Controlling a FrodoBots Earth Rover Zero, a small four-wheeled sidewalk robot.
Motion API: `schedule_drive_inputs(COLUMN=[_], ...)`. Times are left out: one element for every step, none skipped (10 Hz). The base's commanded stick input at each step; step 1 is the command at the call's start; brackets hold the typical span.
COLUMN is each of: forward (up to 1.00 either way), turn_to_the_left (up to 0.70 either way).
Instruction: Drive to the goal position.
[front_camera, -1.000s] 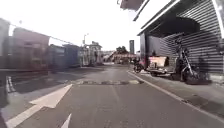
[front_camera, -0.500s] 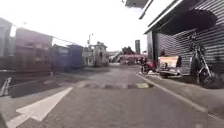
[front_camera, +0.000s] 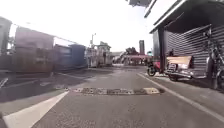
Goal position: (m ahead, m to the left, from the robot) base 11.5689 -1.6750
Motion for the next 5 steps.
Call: schedule_drive_inputs(forward=[0.7,0.7,0.7,0.7,0.7], turn_to_the_left=[0.0,-0.04,-0.11,-0.12,-0.06])
